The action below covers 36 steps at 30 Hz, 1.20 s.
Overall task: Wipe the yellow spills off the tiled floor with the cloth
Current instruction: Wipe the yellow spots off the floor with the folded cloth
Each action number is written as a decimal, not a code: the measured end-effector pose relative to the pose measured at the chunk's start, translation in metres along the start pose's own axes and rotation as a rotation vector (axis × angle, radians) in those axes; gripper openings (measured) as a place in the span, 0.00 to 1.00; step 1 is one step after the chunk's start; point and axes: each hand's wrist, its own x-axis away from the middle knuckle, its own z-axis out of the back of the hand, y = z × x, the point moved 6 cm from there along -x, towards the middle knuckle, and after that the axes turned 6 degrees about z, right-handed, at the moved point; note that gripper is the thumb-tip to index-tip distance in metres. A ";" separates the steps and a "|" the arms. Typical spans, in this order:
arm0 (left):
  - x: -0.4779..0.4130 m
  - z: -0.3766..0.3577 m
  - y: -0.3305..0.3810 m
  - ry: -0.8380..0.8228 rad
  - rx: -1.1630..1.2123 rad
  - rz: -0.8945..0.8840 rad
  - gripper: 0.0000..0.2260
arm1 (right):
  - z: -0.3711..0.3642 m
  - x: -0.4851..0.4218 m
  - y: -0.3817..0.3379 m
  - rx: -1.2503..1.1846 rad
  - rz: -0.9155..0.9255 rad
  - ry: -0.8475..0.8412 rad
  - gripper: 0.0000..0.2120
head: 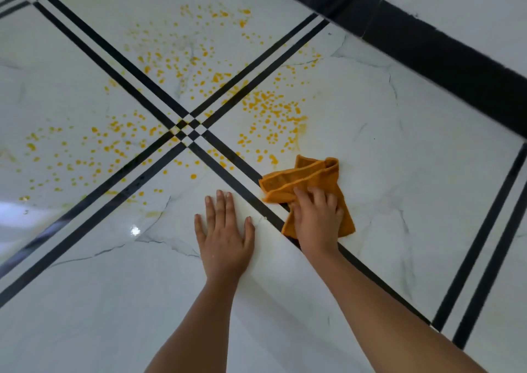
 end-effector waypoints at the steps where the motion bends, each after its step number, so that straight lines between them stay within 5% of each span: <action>1: 0.001 0.001 0.000 -0.001 0.010 0.001 0.30 | 0.006 -0.006 -0.001 -0.085 -0.029 -0.012 0.12; 7: 0.001 0.002 0.000 0.004 0.027 -0.011 0.30 | 0.041 -0.027 0.014 -1.191 -0.443 -0.155 0.08; 9: 0.000 0.003 0.001 0.008 0.033 -0.012 0.30 | 0.044 -0.030 0.024 -1.380 -0.512 -0.271 0.11; 14: 0.000 0.002 0.001 -0.001 0.029 -0.004 0.30 | 0.037 -0.030 0.057 -0.800 -0.460 -0.208 0.24; 18: -0.001 0.001 0.001 -0.004 0.019 -0.004 0.30 | 0.022 -0.033 0.013 -0.230 0.097 -0.208 0.27; 21: -0.001 0.000 0.001 0.001 0.025 -0.005 0.30 | -0.021 -0.033 -0.011 0.060 0.222 -0.365 0.27; 23: -0.001 0.000 0.001 0.008 0.022 -0.006 0.30 | -0.033 -0.029 -0.020 0.118 0.263 -0.304 0.26; 26: -0.001 0.000 0.001 0.026 0.010 -0.008 0.29 | -0.037 -0.022 -0.017 0.220 0.657 -0.270 0.25; 27: -0.002 0.000 0.001 0.024 0.009 -0.010 0.29 | -0.036 -0.032 -0.008 0.246 0.666 -0.276 0.25; 31: -0.002 -0.003 0.000 0.018 0.002 -0.003 0.29 | -0.033 -0.074 -0.009 0.135 0.128 -0.152 0.25; 34: -0.001 -0.003 -0.002 0.031 -0.010 0.007 0.29 | -0.044 -0.058 -0.037 0.177 0.584 -0.140 0.24; 36: -0.002 -0.002 -0.002 0.032 -0.002 0.019 0.29 | -0.039 -0.083 -0.021 0.183 0.656 -0.150 0.25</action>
